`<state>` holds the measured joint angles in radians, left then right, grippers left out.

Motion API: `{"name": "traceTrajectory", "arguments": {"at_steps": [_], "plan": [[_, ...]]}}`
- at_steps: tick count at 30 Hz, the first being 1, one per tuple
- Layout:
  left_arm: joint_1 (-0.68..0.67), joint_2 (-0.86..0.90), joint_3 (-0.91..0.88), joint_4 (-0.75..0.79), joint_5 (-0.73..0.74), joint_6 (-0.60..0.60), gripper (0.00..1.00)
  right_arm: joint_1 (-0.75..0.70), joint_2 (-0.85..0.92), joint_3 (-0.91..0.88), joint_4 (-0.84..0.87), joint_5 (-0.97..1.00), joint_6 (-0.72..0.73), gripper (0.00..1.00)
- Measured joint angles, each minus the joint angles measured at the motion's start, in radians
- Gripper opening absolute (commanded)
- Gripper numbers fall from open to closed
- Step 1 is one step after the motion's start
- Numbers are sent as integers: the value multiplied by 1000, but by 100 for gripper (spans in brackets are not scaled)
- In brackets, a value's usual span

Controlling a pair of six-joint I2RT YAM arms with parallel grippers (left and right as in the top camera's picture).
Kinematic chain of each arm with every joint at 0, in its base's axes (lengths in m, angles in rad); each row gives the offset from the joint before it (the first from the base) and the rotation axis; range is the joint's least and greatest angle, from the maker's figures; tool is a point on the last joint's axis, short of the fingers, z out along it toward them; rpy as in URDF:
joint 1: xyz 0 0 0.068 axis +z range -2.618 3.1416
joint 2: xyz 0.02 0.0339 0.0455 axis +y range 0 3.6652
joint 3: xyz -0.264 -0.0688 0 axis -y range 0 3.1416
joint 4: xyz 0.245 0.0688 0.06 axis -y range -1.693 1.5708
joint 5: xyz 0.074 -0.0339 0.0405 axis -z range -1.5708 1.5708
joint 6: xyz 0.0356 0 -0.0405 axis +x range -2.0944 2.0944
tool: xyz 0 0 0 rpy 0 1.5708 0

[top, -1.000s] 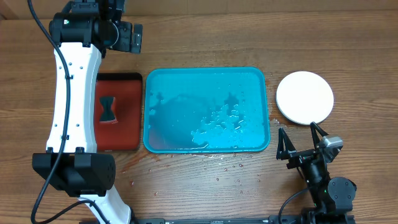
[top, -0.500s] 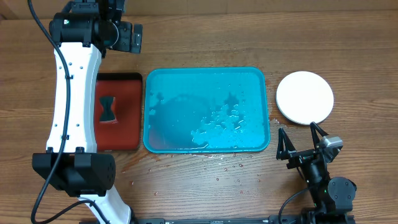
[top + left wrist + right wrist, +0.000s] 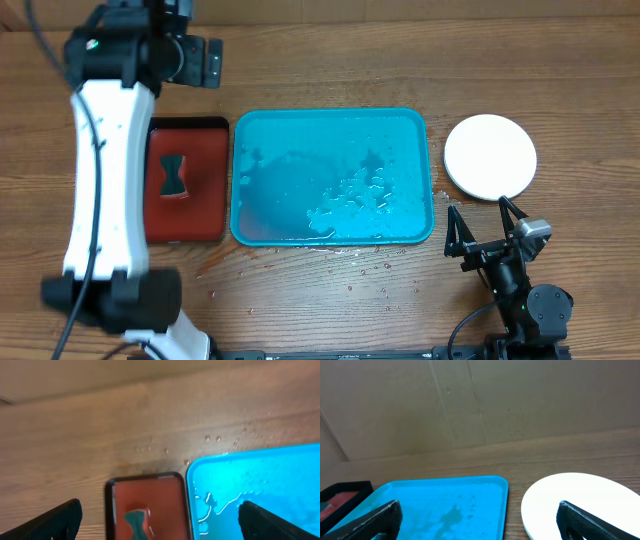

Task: Clean dirty plates on tray and stack at the side

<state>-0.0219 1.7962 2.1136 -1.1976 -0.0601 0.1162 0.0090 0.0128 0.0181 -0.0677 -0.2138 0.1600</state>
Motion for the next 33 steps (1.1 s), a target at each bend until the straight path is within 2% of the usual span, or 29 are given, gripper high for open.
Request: {"name": "traceTrajectory", "arguments": {"at_steps": [5, 9, 14, 22, 33], "plan": [[0, -213, -27, 48, -3, 0, 100, 0, 0, 0, 0, 0, 0, 100], [0, -425, -163, 177, 5, 0, 100, 0, 0, 0, 0, 0, 0, 100], [0, -674, -509, 396, 32, 0, 100, 0, 0, 0, -1, 0, 0, 100], [0, -1054, -1196, 790, 66, 0, 100, 0, -1, 0, -1, 0, 0, 100], [0, -1464, -1827, 1087, 76, -1, 100, 1, -1, 0, 0, 0, 0, 100]]}}
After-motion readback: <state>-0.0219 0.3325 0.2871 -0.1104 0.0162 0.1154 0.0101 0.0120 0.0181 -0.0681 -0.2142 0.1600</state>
